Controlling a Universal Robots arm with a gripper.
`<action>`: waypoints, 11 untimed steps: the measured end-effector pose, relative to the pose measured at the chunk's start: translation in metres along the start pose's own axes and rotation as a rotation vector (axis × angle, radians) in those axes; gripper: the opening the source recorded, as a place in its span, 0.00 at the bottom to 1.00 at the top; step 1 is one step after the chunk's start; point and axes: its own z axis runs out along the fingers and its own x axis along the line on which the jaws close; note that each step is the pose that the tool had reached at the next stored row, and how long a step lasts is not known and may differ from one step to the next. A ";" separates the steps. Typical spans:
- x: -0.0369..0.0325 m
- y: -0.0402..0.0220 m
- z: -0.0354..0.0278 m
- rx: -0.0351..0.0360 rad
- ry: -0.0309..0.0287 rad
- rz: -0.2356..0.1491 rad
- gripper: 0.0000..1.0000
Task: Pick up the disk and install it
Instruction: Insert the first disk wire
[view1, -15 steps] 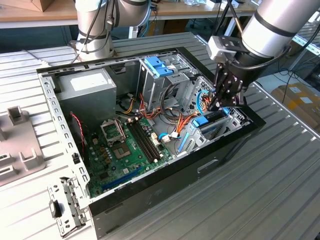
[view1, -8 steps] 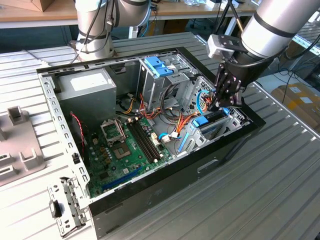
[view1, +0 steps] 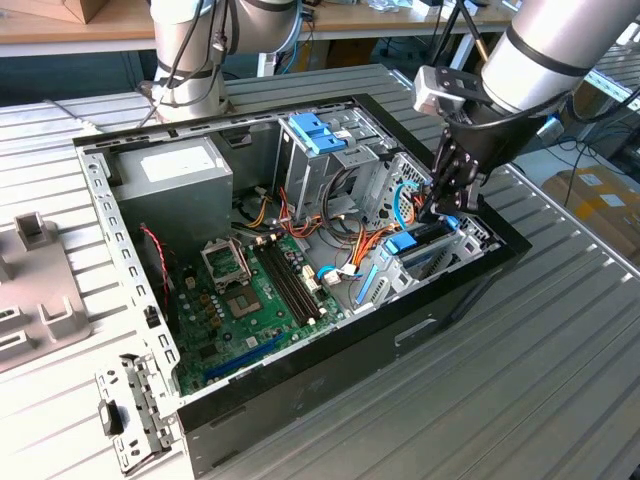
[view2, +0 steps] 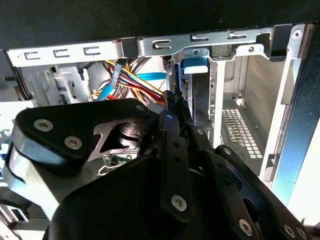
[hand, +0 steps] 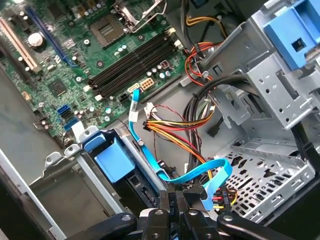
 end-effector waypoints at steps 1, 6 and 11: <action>0.0000 0.0000 0.0001 0.0008 -0.0004 0.011 0.17; 0.0001 0.0000 0.0006 0.0031 -0.0017 0.043 0.17; 0.0000 0.0000 -0.0001 -0.0045 0.0022 -0.061 0.17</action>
